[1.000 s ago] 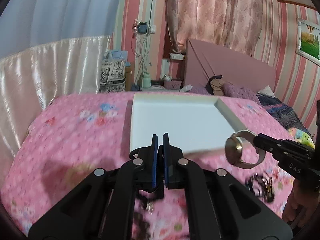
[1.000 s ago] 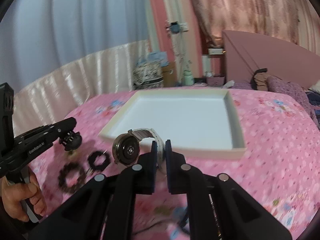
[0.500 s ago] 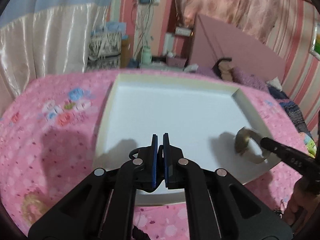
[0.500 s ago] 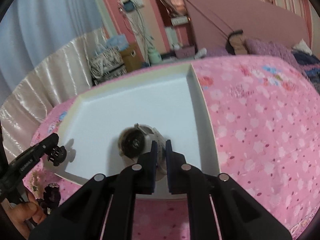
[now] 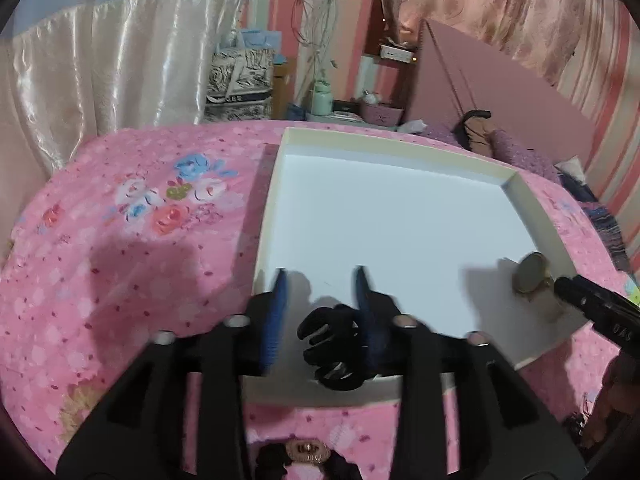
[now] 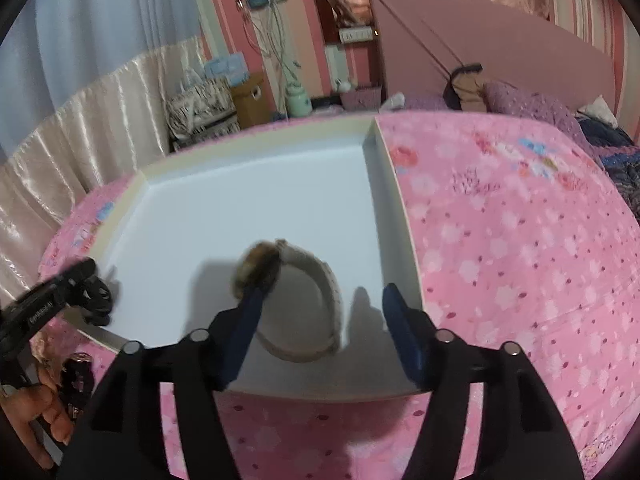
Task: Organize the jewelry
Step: 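Carry the watch into the white tray and open the right tool while the left releases the clip there, then grasp the cream scrunchie with the left tool while the right tool grasps the red-string bracelet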
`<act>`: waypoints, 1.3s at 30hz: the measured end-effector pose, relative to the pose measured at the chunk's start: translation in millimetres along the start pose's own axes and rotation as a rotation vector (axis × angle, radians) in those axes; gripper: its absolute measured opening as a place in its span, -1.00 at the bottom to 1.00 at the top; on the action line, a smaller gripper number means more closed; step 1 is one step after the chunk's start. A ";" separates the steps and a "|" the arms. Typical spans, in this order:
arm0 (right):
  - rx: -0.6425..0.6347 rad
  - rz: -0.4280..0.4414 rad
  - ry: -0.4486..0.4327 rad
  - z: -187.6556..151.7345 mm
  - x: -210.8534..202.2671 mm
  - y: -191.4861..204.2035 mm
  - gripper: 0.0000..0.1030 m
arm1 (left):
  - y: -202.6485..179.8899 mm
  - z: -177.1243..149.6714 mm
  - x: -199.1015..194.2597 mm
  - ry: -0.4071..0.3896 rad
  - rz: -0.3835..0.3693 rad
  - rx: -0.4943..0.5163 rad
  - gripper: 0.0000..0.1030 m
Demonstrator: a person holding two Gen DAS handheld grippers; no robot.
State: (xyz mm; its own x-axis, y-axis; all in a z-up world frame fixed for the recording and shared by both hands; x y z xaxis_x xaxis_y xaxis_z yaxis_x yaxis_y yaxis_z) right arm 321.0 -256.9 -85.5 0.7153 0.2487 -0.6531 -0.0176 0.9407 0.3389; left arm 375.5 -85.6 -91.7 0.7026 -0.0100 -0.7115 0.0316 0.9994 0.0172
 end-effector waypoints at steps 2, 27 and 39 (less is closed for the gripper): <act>-0.033 0.001 -0.030 4.3 -15.6 7.9 0.38 | 0.8 -0.9 -13.1 -0.031 -0.003 0.019 0.31; -0.137 0.028 -0.041 -112.8 -124.9 -9.9 -0.17 | 152.1 -97.7 -71.8 -0.008 0.092 -0.025 0.57; -0.084 -0.005 -0.115 -98.2 -135.9 -35.6 -0.89 | 134.3 -99.2 -60.9 0.027 0.026 -0.010 0.34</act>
State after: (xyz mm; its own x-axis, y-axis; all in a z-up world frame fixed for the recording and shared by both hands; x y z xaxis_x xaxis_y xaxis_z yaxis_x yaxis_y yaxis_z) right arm 155.8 -301.5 -75.3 0.7909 0.2200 -0.5711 -0.0687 0.9592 0.2743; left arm 266.4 52.7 -115.8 0.6835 0.0165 -0.7297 0.0063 0.9996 0.0285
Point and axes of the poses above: each gripper's, at about its wrist camera, not at the fingertips, and x roughly the way its jaws point, y to its left, z to its top, the point moved 10 cm from there along x, roughly the way its jaws point, and after that the axes turned 10 degrees about z, right-handed, at the moved point
